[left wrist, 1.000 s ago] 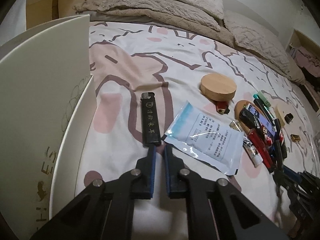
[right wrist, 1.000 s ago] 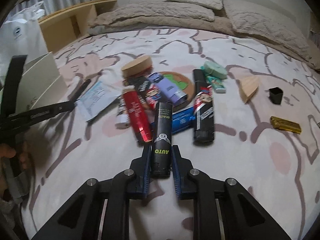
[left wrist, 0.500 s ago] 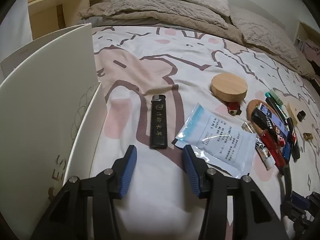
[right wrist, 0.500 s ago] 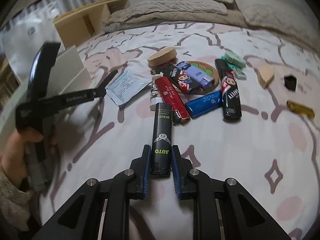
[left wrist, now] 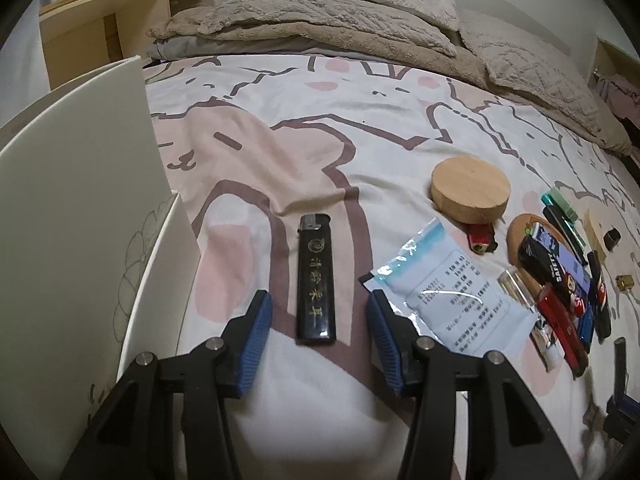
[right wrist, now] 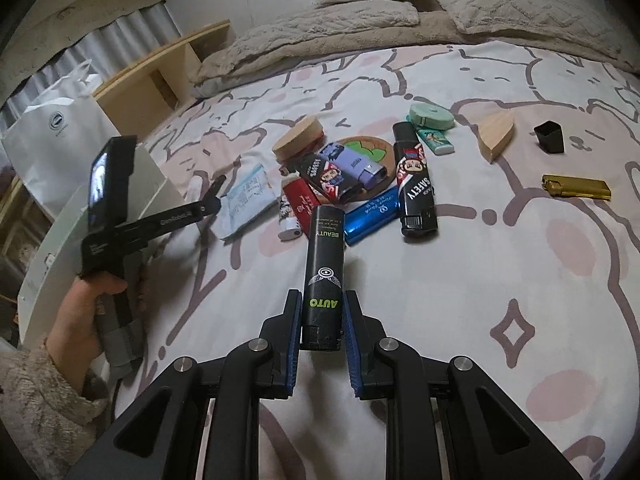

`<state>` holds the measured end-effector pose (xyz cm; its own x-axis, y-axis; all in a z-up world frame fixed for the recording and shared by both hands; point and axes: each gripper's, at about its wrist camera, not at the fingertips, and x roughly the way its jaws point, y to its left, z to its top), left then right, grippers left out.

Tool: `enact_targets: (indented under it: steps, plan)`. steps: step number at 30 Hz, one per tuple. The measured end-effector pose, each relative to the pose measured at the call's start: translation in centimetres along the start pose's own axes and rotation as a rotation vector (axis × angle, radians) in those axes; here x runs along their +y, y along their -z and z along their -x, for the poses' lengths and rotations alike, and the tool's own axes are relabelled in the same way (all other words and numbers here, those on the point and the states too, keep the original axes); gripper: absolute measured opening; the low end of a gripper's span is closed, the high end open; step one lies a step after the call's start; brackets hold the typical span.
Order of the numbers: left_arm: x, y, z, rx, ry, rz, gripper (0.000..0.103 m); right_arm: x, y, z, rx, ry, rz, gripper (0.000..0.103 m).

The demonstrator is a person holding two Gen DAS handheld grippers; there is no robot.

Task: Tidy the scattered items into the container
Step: 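Close left gripper on black lighter while right gripper closes on AUTO tube, then lift the lighter with left gripper while right gripper lifts and turns the tube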

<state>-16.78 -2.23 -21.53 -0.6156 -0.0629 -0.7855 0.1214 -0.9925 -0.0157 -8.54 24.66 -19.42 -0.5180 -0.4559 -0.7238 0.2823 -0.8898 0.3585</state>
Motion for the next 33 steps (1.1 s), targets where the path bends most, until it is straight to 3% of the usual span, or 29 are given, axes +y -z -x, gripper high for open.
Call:
enact_targets:
  steps: [7,8,9,10,20,27,33]
  plan:
    - [-0.2,-0.7,-0.8,-0.003,-0.017,-0.004,0.048,0.3,-0.1,0.3,-0.006,-0.023,-0.003,0.020]
    - [-0.1,-0.7,-0.7,-0.006,-0.009,0.000,0.044,0.3,-0.1,0.2,-0.003,-0.024,-0.004,0.020]
    - [0.1,-0.6,-0.7,-0.009,-0.002,0.008,0.027,0.2,-0.1,0.2,-0.002,-0.024,-0.007,0.020]
    - [0.4,-0.6,-0.6,-0.009,0.009,0.018,0.019,0.1,-0.1,0.1,-0.001,-0.024,-0.010,0.020]
    - [-0.9,1.7,1.7,0.009,0.041,-0.021,0.019,0.1,0.7,-0.8,0.073,0.023,0.021,0.020]
    - [-3.1,4.9,4.5,0.037,0.053,-0.117,0.019,0.2,1.8,-0.3,0.109,0.027,0.040,0.020]
    - [-4.9,7.6,6.9,0.061,0.122,-0.153,0.019,0.5,2.8,0.3,0.121,0.029,0.056,0.020]
